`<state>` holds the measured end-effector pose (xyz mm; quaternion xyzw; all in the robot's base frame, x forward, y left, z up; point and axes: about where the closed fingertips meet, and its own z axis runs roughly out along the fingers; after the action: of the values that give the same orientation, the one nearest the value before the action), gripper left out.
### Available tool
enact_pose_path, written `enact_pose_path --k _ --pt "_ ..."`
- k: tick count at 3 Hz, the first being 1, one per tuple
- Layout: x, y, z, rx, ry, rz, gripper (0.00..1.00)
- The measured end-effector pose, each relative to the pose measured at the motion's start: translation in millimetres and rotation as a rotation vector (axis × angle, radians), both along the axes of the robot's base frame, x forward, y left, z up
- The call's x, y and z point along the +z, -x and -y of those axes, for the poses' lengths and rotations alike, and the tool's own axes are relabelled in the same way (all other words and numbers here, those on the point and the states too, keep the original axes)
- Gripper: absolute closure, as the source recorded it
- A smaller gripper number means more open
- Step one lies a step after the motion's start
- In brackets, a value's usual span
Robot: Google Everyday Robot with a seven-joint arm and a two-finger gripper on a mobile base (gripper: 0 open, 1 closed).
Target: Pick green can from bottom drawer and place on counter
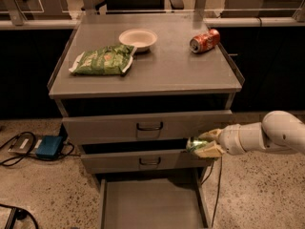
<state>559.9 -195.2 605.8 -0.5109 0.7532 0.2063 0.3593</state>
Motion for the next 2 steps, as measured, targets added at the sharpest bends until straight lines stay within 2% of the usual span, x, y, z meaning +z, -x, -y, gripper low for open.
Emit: enact_pose_path --k 1,2 --pt "-19.1 -1.1 -9.5 0.003 -0.071 0.001 1.0" --pt "-10.3 -8.1 -8.2 -0.005 -0.088 0.028 1.0"
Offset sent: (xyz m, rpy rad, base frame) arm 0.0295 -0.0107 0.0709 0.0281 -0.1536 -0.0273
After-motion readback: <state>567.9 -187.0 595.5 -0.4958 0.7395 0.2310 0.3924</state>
